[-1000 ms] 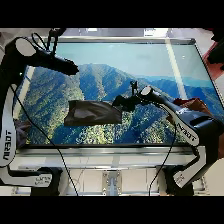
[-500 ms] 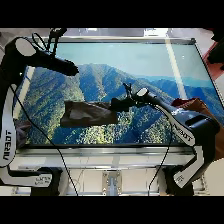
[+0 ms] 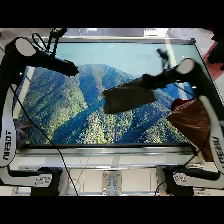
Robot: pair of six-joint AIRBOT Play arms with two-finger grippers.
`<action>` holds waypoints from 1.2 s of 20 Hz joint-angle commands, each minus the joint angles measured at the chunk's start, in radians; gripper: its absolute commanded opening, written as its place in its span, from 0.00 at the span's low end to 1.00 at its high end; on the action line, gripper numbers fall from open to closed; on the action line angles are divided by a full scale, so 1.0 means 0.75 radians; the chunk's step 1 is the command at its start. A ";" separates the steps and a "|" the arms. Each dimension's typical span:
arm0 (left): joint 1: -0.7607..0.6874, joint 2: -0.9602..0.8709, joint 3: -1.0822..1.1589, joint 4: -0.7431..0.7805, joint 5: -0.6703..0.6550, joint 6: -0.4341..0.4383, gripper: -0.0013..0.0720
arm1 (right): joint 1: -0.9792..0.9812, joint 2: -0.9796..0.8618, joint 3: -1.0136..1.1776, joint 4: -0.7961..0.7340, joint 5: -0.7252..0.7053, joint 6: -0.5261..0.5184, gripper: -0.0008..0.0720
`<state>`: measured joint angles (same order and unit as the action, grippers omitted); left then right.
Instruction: Fold the shirts.
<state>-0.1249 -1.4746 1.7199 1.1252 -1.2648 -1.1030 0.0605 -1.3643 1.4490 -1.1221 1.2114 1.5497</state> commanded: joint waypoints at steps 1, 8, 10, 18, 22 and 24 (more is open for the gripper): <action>0.000 0.001 0.001 -0.004 0.016 0.000 0.04 | -0.299 0.276 0.019 -0.297 0.252 0.100 0.05; -0.001 0.001 0.001 -0.020 0.022 0.000 0.04 | -0.930 0.540 0.006 -0.653 0.796 0.036 0.05; -0.001 0.001 0.001 -0.052 0.024 0.001 0.04 | -1.051 0.547 -0.058 -0.785 0.828 0.016 0.05; -0.001 0.001 0.001 -0.185 0.026 0.001 0.04 | -1.216 0.544 -0.440 -1.062 0.528 0.078 0.46; -0.002 0.001 0.001 -0.185 0.025 0.000 0.04 | -1.203 0.552 -0.395 -0.970 0.408 0.078 0.57; -0.002 -0.002 0.001 -0.186 0.028 0.000 0.04 | -1.163 0.575 -0.291 -0.756 0.290 0.071 0.57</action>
<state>-0.1261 -1.4746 1.7199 0.9920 -1.2457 -1.1030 -0.8322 -0.9470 1.1755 -1.8381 1.5486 1.6028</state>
